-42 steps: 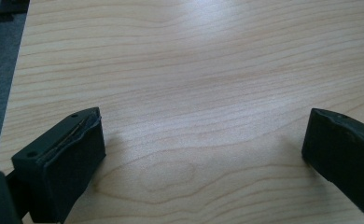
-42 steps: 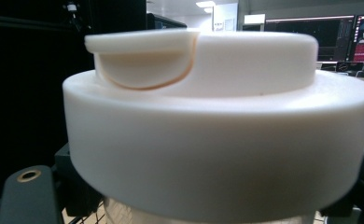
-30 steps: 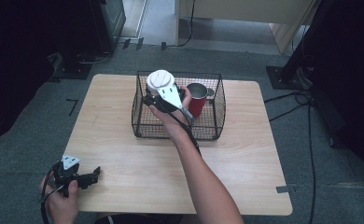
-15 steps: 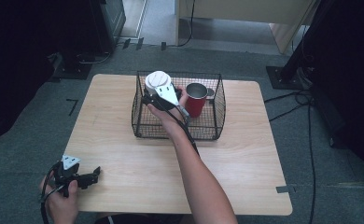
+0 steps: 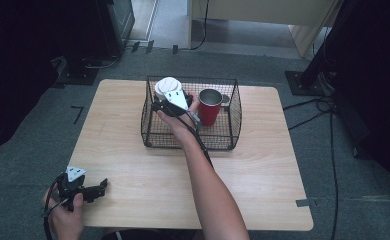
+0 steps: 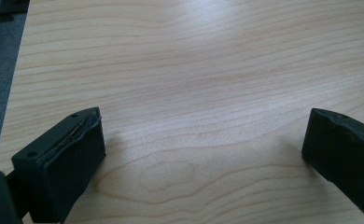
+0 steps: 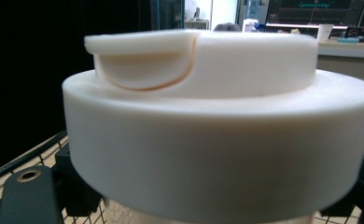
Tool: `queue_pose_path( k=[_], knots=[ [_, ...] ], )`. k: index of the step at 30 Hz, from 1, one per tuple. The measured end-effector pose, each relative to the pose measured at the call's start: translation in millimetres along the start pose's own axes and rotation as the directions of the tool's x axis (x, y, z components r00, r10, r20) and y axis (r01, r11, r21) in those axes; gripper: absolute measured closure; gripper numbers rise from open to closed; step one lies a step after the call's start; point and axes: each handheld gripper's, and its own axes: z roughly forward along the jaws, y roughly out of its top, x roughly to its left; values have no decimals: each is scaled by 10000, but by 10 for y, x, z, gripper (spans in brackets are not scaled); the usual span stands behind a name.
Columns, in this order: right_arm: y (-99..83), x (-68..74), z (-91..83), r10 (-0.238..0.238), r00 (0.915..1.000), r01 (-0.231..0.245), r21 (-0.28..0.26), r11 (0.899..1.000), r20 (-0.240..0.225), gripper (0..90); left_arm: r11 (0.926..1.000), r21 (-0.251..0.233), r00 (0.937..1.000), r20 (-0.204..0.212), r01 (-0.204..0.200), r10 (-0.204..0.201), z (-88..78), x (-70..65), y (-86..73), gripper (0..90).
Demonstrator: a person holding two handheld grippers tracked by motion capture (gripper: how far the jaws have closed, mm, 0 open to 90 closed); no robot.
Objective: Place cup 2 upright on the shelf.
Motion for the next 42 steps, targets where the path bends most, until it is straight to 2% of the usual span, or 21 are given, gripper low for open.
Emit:
queue_pose_path(
  k=[13,19,23,25,29,35,40,42],
  knots=[
    [-113,-18,64,-89,9983,142,916,9957,-571,155,10000,-1,10000,1,4,-4,0,-1,0,0],
    [-104,-53,49,-142,9962,235,1075,9939,-862,151,10000,14,10000,1,-18,18,-1,1,0,0],
    [-99,-72,20,-328,9922,470,1171,9920,-1203,126,10000,16,10000,0,-19,19,-1,1,0,0],
    [-94,-76,2,-454,9885,634,1229,9904,-1442,73,10000,13,10000,1,-13,13,-1,1,0,0],
    [-84,-100,-24,-472,9850,675,1188,9906,-1660,6,10000,-1,10000,3,5,-5,0,-1,0,0],
    [-49,-144,-67,-328,9831,504,938,9943,-1802,0,10000,2,10000,3,8,-8,0,-1,0,0],
    [63,-155,-109,-367,9875,448,499,9977,-1532,0,10000,5,10000,1,5,-5,0,-1,0,0],
    [83,-160,-116,-381,9870,454,435,9980,-1563,0,10000,1,10000,-4,4,-4,0,-1,0,0]
  ],
)
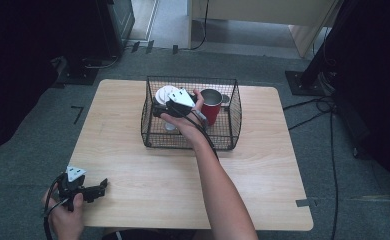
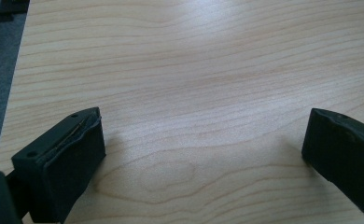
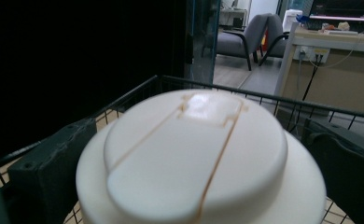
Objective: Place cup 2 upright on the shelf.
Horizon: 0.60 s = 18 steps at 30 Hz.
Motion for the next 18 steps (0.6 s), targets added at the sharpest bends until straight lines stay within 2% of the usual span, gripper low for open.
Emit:
queue_pose_path(
  k=[3,11,18],
  knots=[
    [51,-7,-27,-80,10000,79,-140,9999,-4,0,10000,0,10000,4,5,-5,0,0,0,0],
    [218,-41,-141,243,9997,-236,-738,9970,86,0,10000,-3,10000,5,8,-8,0,0,0,0],
    [276,-102,-302,173,9997,-160,-786,9968,163,0,10000,-3,10000,6,10,-10,0,0,0,0]
  ],
)
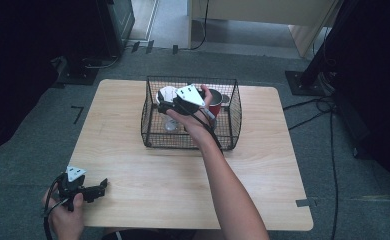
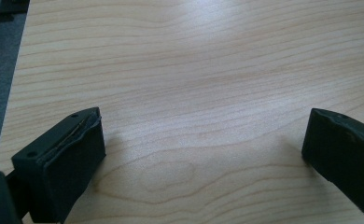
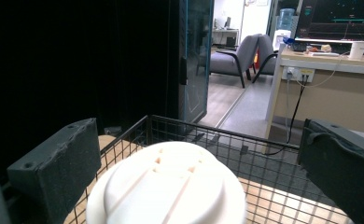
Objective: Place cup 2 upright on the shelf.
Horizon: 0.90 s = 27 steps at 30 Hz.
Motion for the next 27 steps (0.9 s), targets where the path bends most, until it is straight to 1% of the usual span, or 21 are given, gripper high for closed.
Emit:
queue_pose_path(
  k=[4,9,14,17,19,23,27],
  knots=[
    [2,-29,-105,26,10000,-26,3,10000,-29,0,10000,-1,10000,3,4,-4,0,0,0,0],
    [-40,-81,-233,-59,10000,59,64,10000,-71,0,10000,-1,10000,0,5,-5,0,0,0,0],
    [-95,-152,-366,-2,10000,1,156,9999,14,0,10000,5,10000,2,8,-8,-1,-1,0,0],
    [-128,-190,-465,-142,9999,142,128,9998,-35,0,10000,-3,10000,-2,8,-8,0,0,0,0],
    [-149,-219,-531,-226,9997,226,148,9996,9,0,10000,3,10000,0,2,-2,0,0,0,0],
    [-187,-289,-666,-150,9999,148,251,9996,66,0,10000,1,10000,0,6,-6,0,0,0,0],
    [-223,-373,-800,-124,9997,119,225,9997,218,1,10000,-3,10000,2,15,-15,0,-1,0,0]
  ],
)
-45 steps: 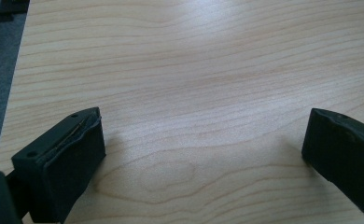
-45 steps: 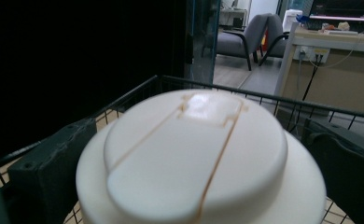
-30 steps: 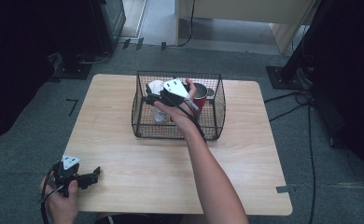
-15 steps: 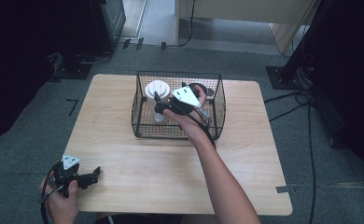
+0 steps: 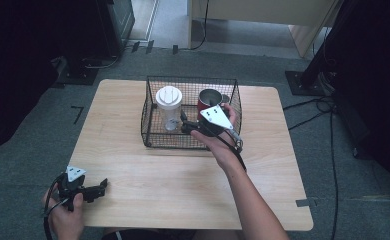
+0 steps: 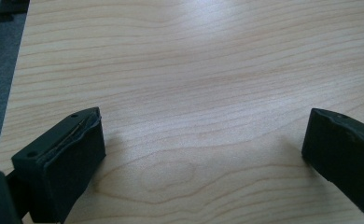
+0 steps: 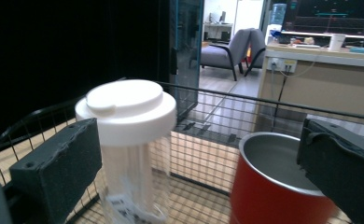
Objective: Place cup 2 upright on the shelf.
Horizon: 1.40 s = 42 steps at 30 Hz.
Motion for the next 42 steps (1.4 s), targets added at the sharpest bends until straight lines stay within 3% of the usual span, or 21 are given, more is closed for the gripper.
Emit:
queue_pose_path(
  k=[17,34,42],
  knots=[
    [-204,-340,-561,-133,9977,128,74,9999,665,2,10000,6,10000,-7,-1,1,-1,-1,0,0],
    [-524,-618,-982,193,9930,-240,387,9990,1164,2,10000,7,10000,-7,-14,14,-1,0,0,0],
    [-670,-779,-1152,342,9865,-439,575,9974,1600,2,10000,5,10000,-7,-17,17,0,1,-1,0]
  ],
)
